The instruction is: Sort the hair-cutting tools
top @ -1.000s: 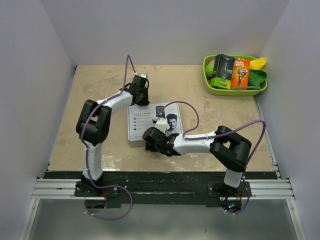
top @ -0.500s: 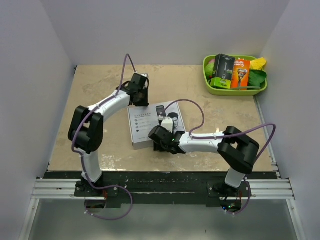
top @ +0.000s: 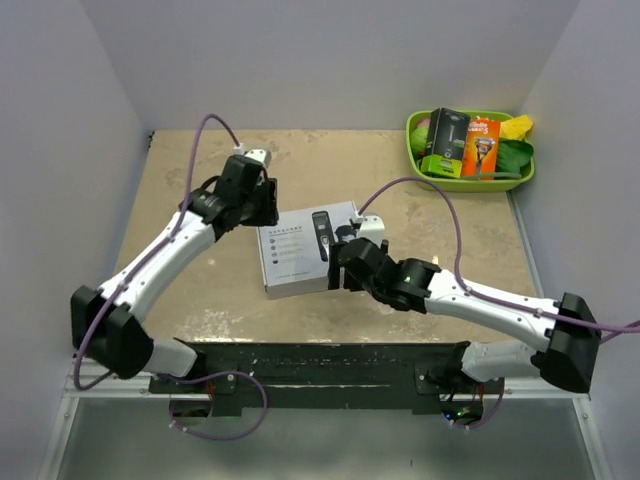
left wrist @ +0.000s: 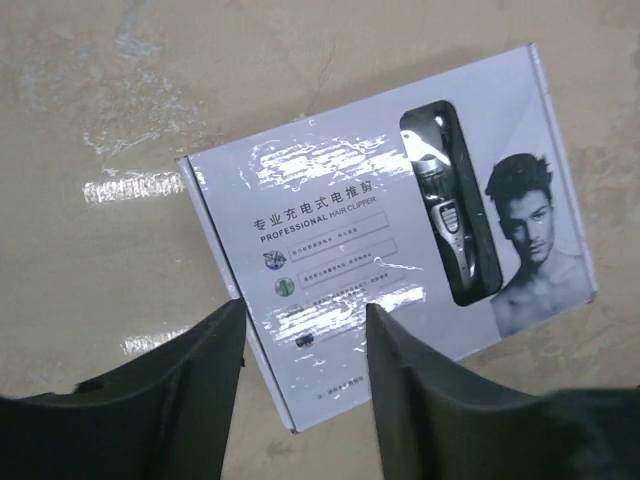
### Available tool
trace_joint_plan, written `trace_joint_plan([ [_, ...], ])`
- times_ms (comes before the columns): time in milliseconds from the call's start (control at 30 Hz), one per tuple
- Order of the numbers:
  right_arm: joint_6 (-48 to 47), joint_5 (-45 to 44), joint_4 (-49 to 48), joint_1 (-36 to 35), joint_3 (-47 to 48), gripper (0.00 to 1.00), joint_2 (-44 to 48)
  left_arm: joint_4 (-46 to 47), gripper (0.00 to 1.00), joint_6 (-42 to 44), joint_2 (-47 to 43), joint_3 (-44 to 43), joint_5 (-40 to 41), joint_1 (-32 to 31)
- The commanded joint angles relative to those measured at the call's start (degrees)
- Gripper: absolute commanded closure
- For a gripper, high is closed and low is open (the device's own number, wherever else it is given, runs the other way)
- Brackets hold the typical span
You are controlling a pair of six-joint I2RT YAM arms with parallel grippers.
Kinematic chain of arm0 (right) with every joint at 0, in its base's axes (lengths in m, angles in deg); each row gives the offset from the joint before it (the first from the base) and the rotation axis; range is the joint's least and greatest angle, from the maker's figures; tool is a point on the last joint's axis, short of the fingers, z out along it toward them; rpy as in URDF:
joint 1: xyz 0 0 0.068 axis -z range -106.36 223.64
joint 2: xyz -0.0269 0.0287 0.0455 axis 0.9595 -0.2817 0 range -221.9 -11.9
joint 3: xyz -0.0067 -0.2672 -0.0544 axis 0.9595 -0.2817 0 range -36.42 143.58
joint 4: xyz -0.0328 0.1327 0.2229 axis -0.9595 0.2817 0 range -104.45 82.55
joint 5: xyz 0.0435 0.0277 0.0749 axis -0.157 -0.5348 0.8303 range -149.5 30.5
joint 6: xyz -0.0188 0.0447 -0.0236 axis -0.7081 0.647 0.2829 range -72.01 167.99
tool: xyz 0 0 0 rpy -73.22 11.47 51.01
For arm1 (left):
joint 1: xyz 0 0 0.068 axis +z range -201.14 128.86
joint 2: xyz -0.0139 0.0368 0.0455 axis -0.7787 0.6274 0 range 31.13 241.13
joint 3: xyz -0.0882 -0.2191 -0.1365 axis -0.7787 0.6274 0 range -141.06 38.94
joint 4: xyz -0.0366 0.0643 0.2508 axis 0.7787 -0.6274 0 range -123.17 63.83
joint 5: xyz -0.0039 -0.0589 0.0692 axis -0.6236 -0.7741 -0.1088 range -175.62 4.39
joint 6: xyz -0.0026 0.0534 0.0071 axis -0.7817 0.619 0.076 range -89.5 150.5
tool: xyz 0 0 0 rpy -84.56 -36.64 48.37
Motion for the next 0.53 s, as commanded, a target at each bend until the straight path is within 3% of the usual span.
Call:
trace_joint_plan([
  [0,-5.0,-6.3,5.6,0.0,4.3,0.08,5.5,1.2,0.31,2.5,-12.0,1.8,2.7,0.8],
  [67,-6.5,-8.2,7.1,0.0,5.8,0.01,7.7,0.4,0.01,3.3,-15.4,1.3,3.8,0.9],
  [333,-9.0,-19.1,16.0,0.1,15.3,0.01,8.6,-1.1,0.01,4.1,-20.1,0.2,5.3,1.0],
  [500,-15.2,-17.3,15.3,4.9,18.6,0.01,7.7,1.9,0.01,4.5,-21.6,0.1,7.6,1.0],
])
